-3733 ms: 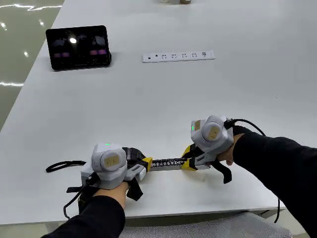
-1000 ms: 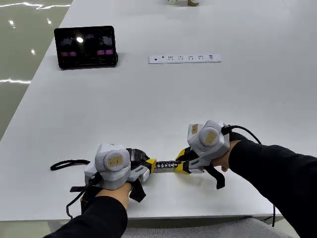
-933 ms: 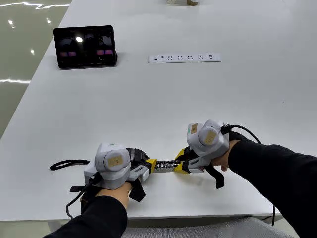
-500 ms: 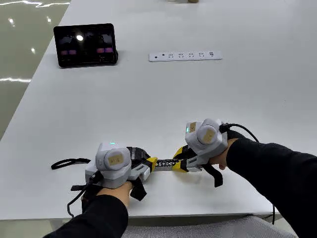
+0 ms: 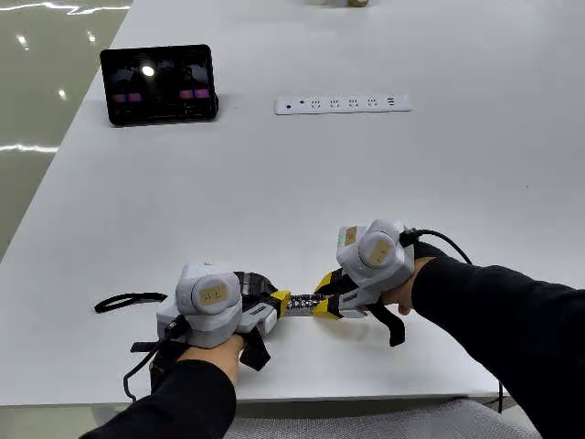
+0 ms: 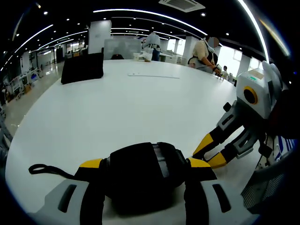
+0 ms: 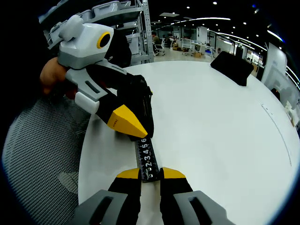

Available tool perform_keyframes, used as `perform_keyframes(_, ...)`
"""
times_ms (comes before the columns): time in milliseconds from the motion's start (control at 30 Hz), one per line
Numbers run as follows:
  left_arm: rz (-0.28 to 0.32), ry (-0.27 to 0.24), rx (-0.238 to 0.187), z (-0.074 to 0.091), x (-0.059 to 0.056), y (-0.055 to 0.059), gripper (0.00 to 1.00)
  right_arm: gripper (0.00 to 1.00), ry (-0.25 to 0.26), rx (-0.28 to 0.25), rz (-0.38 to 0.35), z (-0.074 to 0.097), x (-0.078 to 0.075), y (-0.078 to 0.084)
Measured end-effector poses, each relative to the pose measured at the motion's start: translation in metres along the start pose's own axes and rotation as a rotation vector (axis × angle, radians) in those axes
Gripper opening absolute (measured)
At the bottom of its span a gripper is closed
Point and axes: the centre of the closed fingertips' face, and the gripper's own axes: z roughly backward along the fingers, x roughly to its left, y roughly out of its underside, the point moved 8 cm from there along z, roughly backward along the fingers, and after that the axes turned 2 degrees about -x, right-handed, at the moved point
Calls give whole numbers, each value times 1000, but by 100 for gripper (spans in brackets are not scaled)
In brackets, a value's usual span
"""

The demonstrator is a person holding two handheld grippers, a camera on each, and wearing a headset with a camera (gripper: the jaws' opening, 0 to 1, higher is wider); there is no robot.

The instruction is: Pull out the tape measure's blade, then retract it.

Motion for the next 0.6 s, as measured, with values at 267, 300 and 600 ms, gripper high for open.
perform_keyframes(267, 2, 1, 0, 0, 0, 0, 64, 12, 3, -1, 4, -3, 1, -3)
perform_keyframes(300, 2, 1, 0, 0, 0, 0, 64, 12, 3, -2, 6, -4, 1, -3)
perform_keyframes(600, 1, 1, -2, 0, 0, 0, 64, 12, 0, -20, 13, -5, 2, -4)
